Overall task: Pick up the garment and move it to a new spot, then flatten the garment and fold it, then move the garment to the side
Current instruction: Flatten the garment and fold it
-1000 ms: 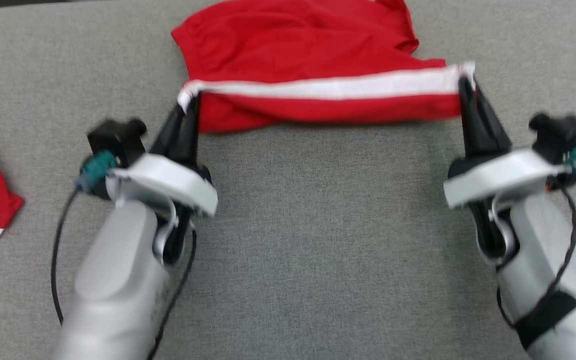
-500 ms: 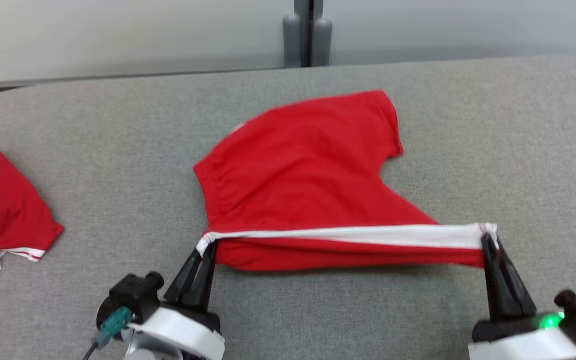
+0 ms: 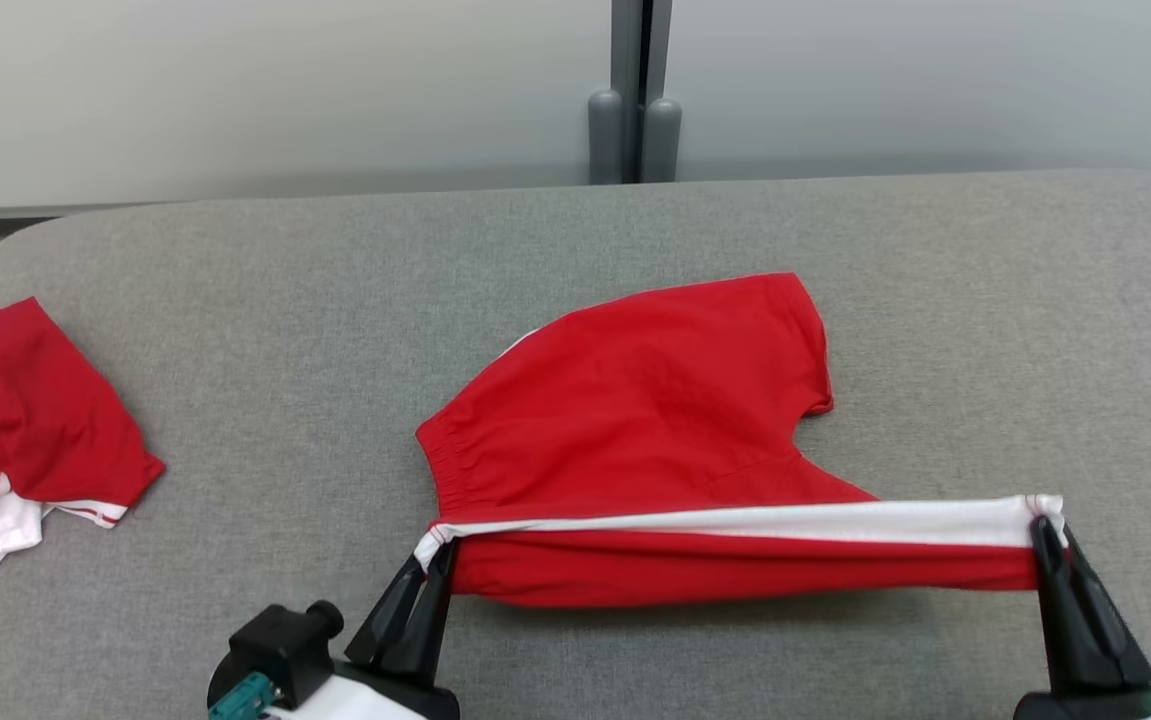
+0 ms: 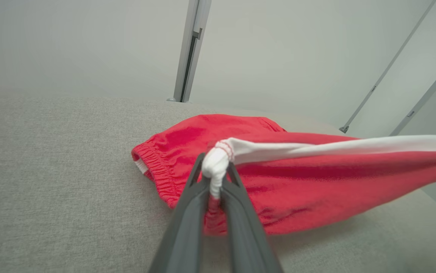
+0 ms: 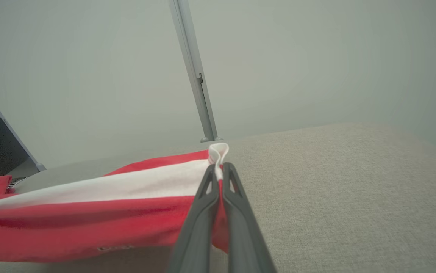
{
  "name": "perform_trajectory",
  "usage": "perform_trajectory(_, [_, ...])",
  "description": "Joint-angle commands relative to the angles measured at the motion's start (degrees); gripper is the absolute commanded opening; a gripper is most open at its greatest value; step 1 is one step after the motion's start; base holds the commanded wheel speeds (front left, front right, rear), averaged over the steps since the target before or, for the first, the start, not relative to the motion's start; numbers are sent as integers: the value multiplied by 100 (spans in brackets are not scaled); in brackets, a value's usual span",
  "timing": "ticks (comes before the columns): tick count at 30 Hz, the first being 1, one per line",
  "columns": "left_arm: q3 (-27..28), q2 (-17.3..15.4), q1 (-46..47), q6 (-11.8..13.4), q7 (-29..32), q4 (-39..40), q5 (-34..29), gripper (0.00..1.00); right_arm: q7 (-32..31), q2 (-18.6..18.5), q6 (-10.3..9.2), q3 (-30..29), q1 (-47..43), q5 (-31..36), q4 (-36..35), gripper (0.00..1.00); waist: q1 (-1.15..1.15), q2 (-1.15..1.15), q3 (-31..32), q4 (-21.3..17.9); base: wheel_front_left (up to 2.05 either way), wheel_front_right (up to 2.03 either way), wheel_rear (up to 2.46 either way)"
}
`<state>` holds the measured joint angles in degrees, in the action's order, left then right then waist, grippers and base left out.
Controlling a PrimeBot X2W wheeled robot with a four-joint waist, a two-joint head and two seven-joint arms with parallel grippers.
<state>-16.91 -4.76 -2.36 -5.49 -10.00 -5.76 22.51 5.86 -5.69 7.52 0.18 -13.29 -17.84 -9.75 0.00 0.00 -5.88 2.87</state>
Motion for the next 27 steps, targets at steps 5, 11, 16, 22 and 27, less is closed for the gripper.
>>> perform_trajectory(5, [61, -29, 391, -4, 29, -61, 107, 0, -62, -122, -9, -88, 511, 11, 144, 0, 0, -1, -341, 138, 0, 0, 0])
perform_trajectory(11, [31, 38, 1242, -86, -63, -460, 286, 0, -107, -291, -9, 16, 1696, -36, 688, 0, 0, -1, -1119, 362, 0, 0, 0])
perform_trajectory(16, [-102, 99, 2080, -139, -161, -957, 472, 0, -200, -711, -9, 322, 3017, -153, 1526, 0, 0, -1, -1747, 573, 0, 0, 0])
perform_trajectory(22, [-385, 137, 2948, -191, -291, -1538, 656, 0, -164, -1126, -8, 752, 4434, -346, 2636, 0, 0, -1, -2170, 827, 0, 0, 0])
perform_trajectory(27, [-502, 153, 3494, -192, -433, -2033, 818, 0, -31, -1301, -8, 1229, 5377, -534, 3600, 0, 0, -1, -2356, 973, 0, 0, 0])
